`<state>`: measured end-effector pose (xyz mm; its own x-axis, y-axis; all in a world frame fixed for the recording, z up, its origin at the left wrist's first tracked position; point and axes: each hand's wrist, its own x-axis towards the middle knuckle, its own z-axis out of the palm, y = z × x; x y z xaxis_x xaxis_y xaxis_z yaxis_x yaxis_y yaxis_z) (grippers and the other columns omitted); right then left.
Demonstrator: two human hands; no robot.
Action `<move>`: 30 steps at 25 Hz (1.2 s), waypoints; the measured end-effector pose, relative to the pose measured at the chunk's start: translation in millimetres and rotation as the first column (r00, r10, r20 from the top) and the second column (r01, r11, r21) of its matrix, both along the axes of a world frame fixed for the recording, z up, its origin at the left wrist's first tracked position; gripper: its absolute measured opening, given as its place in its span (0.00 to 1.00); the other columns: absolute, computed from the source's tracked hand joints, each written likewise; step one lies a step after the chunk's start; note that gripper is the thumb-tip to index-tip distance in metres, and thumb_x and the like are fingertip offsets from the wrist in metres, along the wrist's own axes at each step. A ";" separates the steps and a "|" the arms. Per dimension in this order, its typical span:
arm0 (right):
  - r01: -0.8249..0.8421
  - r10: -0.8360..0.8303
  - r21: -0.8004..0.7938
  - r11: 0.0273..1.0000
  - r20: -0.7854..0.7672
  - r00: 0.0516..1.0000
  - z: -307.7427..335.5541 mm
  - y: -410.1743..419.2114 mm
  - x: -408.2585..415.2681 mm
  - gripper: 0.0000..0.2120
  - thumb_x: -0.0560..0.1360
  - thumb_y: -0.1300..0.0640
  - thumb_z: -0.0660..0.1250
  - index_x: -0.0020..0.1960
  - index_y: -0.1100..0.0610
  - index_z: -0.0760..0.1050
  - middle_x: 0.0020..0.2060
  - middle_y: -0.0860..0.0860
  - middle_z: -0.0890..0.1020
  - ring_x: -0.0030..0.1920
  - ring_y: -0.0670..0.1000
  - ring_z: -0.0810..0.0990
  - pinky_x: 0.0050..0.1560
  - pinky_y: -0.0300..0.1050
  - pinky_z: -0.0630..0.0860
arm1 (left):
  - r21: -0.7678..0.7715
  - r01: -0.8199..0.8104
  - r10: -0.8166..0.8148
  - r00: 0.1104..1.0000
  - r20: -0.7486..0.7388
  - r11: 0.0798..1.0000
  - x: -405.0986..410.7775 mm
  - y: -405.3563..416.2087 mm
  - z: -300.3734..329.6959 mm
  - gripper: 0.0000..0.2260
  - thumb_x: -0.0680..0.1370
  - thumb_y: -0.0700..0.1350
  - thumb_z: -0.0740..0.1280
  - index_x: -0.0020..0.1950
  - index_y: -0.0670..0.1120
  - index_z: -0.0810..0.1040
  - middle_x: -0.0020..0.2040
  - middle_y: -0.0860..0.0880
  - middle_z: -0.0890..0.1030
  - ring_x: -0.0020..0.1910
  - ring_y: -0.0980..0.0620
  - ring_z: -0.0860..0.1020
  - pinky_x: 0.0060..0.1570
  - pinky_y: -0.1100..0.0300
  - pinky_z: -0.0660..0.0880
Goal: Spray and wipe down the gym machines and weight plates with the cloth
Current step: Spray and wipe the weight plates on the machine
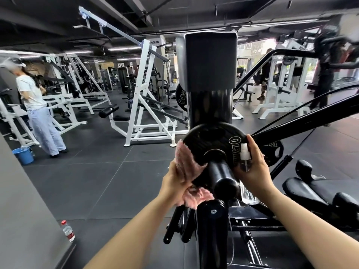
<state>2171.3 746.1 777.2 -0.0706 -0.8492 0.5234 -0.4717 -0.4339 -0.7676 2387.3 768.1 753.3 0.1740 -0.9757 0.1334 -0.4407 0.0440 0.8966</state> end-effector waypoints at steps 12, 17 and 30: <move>-0.021 0.021 0.001 1.000 -0.134 0.991 65.5 -11.6 9.0 0.30 0.64 0.60 0.73 0.65 0.58 0.72 0.56 0.55 0.76 0.57 0.54 0.75 0.51 0.35 0.65 | -0.415 0.247 -0.051 0.902 0.428 0.876 -14.1 -37.6 153.4 0.30 0.69 0.38 0.74 0.69 0.41 0.68 0.63 0.42 0.75 0.58 0.45 0.76 0.53 0.66 0.67; -0.216 0.134 -0.202 0.955 -0.355 0.925 105.2 -10.5 27.6 0.31 0.62 0.61 0.73 0.65 0.58 0.72 0.50 0.46 0.73 0.48 0.46 0.73 0.49 0.35 0.68 | -0.321 0.303 -0.133 0.879 0.458 0.897 7.7 -40.2 127.7 0.29 0.67 0.29 0.73 0.67 0.40 0.70 0.58 0.42 0.78 0.55 0.50 0.77 0.51 0.66 0.71; -0.120 0.057 -0.094 0.988 -0.504 0.862 76.3 -20.4 24.8 0.36 0.62 0.62 0.72 0.70 0.56 0.67 0.65 0.52 0.71 0.66 0.57 0.66 0.66 0.43 0.59 | -0.077 0.330 -0.303 0.921 0.246 0.941 19.6 -47.5 92.4 0.33 0.59 0.46 0.77 0.62 0.40 0.73 0.50 0.47 0.77 0.49 0.54 0.74 0.54 0.59 0.73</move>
